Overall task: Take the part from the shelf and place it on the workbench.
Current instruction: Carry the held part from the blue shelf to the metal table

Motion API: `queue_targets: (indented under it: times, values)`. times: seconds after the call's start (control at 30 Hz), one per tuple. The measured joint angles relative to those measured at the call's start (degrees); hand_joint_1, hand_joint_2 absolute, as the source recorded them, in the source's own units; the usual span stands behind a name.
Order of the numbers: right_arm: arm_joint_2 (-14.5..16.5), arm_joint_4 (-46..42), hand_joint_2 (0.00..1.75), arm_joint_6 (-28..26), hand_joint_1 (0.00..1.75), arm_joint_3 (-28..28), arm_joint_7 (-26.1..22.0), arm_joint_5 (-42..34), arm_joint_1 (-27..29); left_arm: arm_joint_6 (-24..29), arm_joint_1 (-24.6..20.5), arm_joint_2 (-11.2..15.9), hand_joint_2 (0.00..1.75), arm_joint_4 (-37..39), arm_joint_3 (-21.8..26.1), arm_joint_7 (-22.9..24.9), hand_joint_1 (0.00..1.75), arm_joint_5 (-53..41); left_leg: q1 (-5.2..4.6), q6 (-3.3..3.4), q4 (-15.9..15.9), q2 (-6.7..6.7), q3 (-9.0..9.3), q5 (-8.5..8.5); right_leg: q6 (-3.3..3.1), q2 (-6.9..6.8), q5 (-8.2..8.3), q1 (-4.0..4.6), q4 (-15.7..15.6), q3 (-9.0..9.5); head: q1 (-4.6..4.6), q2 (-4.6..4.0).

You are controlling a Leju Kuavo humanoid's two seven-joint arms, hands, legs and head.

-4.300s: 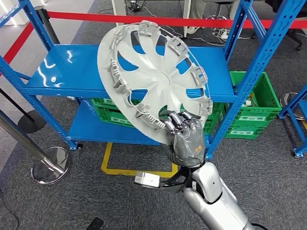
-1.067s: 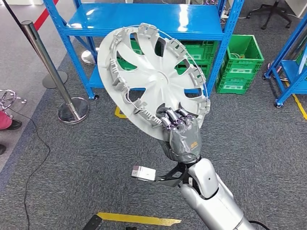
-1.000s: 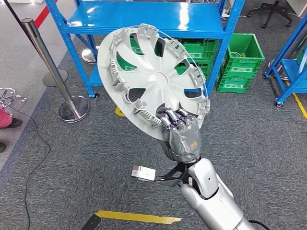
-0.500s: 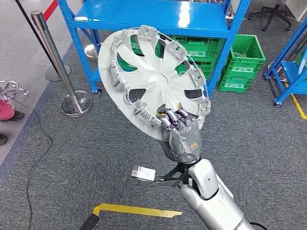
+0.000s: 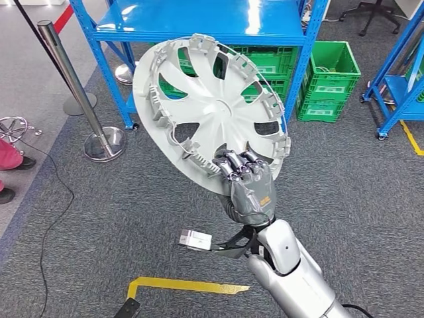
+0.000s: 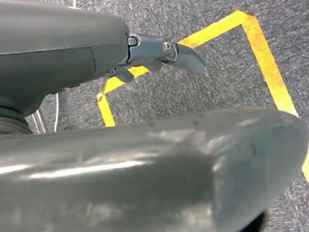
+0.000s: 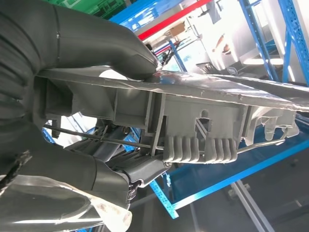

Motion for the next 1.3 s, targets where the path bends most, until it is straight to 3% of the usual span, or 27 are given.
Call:
queue_targets:
  times: [0.07, 0.17, 0.2, 0.23, 0.33, 0.37, 0.53, 0.73, 1.3]
  values:
    - [0.0, 0.0, 1.75, 0.0, 1.75, 0.0, 0.0, 0.0, 0.0, 0.0, -0.1, 0.1, 0.0, 0.0, 0.0, 0.1, 0.0, 0.0, -0.27, 0.8, -6.7, 0.01, 3.45, 1.99, 0.26, 0.01, 0.12, 0.24, 0.3, -0.36, 0.02, 0.01]
    - [0.1, 0.1, 1.75, -0.1, 1.75, 0.0, 0.0, 0.1, 0.0, 0.1, 0.1, 0.2, 0.0, 0.0, 0.0, 0.1, 0.0, -0.1, -0.48, 1.56, -8.8, 0.02, 3.98, 2.17, 1.13, -0.03, 0.57, 0.33, 0.4, -1.04, 0.04, 0.01]
    - [0.1, 0.1, 1.75, -0.2, 1.75, 0.0, 0.0, 0.1, 0.0, 0.1, 0.1, 0.2, 0.0, 0.0, 0.0, 0.1, 0.0, -0.1, -0.43, 1.76, -9.0, 0.04, 3.88, 2.38, 1.43, 0.01, 0.45, 0.31, 0.5, -1.25, 0.07, 0.0]
    - [0.1, 0.1, 1.75, -0.2, 1.75, 0.0, 0.0, 0.1, -0.1, 0.1, 0.2, 0.2, 0.0, 0.1, 0.0, 0.1, 0.0, -0.1, -0.35, 1.76, -9.2, 0.01, 3.8, 2.52, 1.32, 0.05, 0.58, 0.32, 0.3, -1.27, 0.25, 0.0]
    - [0.1, 0.1, 1.75, -0.2, 1.75, 0.0, 0.0, 0.1, -0.2, 0.0, 0.0, 0.1, 0.0, 0.1, 0.0, 0.1, 0.0, -0.1, -0.4, 1.47, -9.1, -0.18, 3.4, 2.76, 0.14, 0.25, 0.97, 0.31, -0.1, -1.21, 0.72, 0.01]
    - [0.1, 0.2, 1.75, -0.2, 1.75, 0.0, 0.0, 0.1, -0.2, 0.0, 0.0, 0.1, 0.0, 0.1, 0.0, 0.1, 0.0, -0.1, -0.47, 1.55, -9.1, -0.19, 3.3, 2.87, 0.09, 0.29, 1.01, 0.28, 0.0, -1.24, 0.68, 0.01]
    - [0.1, 0.2, 1.75, -0.2, 1.75, 0.0, 0.0, 0.1, -0.2, 0.0, 0.0, 0.1, 0.0, 0.1, 0.0, 0.2, 0.0, -0.1, -0.73, 1.91, -9.1, -0.18, 3.08, 3.14, 0.84, 0.27, 1.51, 0.0, -0.2, -1.39, 0.66, 0.0]
    - [0.1, 0.2, 1.75, -0.2, 1.75, 0.0, 0.0, 0.1, -0.2, -0.1, 0.1, 0.1, 0.0, 0.2, 0.0, 0.3, 0.0, -0.1, -0.76, 1.91, -9.0, -0.17, 2.86, 3.36, 1.31, 0.27, 1.74, -0.1, -0.2, -1.64, 0.66, 0.0]
    - [0.1, 0.6, 1.75, -0.3, 1.75, 0.0, 0.0, 0.3, -0.2, -0.1, 0.0, 0.2, 0.0, 0.4, 0.0, 0.5, 0.0, -0.3, -0.58, 1.53, -9.0, -0.17, 2.38, 3.71, 1.4, 0.29, 1.88, 0.03, 0.0, -2.26, 0.65, 0.01]
